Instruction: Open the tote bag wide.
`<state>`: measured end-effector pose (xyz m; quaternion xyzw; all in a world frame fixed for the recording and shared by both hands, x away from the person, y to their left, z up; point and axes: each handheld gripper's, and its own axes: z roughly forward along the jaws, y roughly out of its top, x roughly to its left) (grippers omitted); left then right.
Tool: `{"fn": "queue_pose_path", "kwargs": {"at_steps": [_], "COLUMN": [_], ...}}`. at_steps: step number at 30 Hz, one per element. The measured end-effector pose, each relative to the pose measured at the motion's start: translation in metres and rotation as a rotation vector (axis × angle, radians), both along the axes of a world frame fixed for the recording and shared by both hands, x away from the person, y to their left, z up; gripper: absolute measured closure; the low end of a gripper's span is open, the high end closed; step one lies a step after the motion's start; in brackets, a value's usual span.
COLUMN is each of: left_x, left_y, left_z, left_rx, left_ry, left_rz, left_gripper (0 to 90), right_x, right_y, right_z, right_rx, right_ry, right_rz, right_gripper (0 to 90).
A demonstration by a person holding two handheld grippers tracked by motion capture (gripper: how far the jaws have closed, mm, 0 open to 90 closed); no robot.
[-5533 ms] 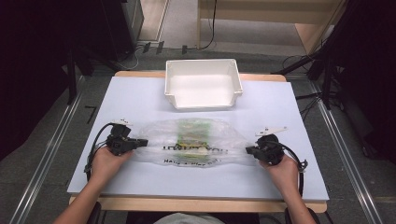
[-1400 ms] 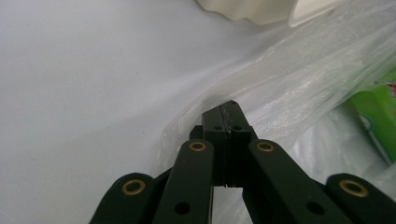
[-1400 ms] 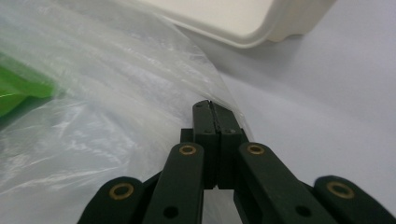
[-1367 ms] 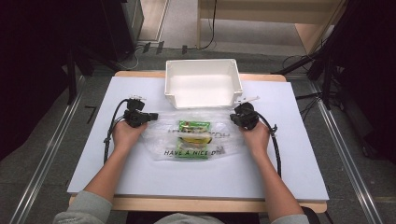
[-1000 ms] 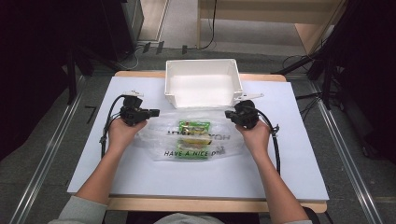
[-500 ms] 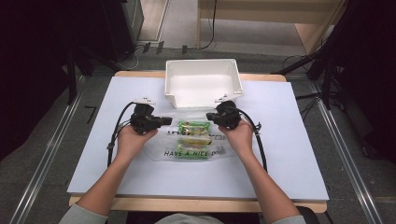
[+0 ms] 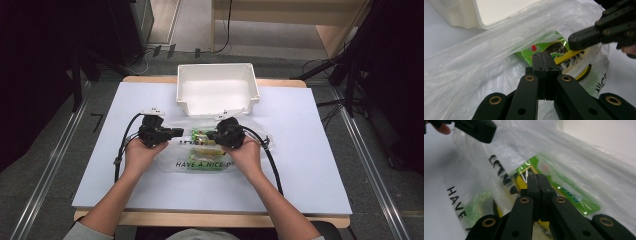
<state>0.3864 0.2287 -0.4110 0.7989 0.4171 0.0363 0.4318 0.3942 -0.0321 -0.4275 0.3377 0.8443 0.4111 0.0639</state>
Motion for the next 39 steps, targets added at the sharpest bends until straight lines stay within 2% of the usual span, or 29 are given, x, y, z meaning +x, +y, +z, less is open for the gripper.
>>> {"fn": "queue_pose_path", "kwargs": {"at_steps": [4, 10, 12, 15, 16, 18, 22, 27, 35, 39], "left_x": [0.005, 0.015, 0.016, 0.015, 0.015, 0.013, 0.01, 0.007, 0.006, 0.002], "left_y": [-0.008, -0.014, -0.012, -0.011, -0.01, -0.009, -0.009, -0.007, -0.005, -0.002], "left_z": [-0.003, -0.016, -0.019, -0.021, -0.022, -0.023, -0.026, -0.027, -0.031, -0.032], "left_rx": [0.027, 0.067, 0.078, 0.086, 0.091, 0.086, 0.11, 0.105, 0.092, 0.075], "left_ry": [0.001, 0.039, 0.044, 0.051, 0.052, 0.061, 0.077, 0.075, 0.103, 0.12], "left_rz": [0.001, 0.014, 0.017, 0.017, 0.021, 0.013, -0.002, -0.002, -0.001, -0.005], "left_gripper": [90.0, 90.0, 90.0, 90.0, 90.0, 90.0, 90.0, 90.0, 90.0, 90.0], "right_x": [-0.003, 0.02, 0.026, 0.035, 0.037, 0.041, 0.048, 0.056, 0.072, 0.078], "right_y": [0.008, 0.017, 0.018, 0.018, 0.017, 0.017, 0.019, 0.02, 0.025, 0.026], "right_z": [-0.005, -0.017, -0.02, -0.024, -0.024, -0.022, -0.02, -0.02, -0.028, -0.034], "right_rx": [-0.04, -0.073, -0.078, -0.071, -0.062, -0.051, -0.061, -0.082, -0.116, -0.113], "right_ry": [-0.014, -0.006, -0.009, 0.022, 0.019, 0.018, 0.02, 0.017, 0.045, 0.046], "right_rz": [0.015, -0.013, -0.03, -0.044, -0.046, -0.059, -0.069, -0.076, -0.085, -0.094], "right_gripper": [90.0, 90.0, 90.0, 90.0, 90.0, 90.0, 90.0, 90.0, 90.0, 90.0]}}
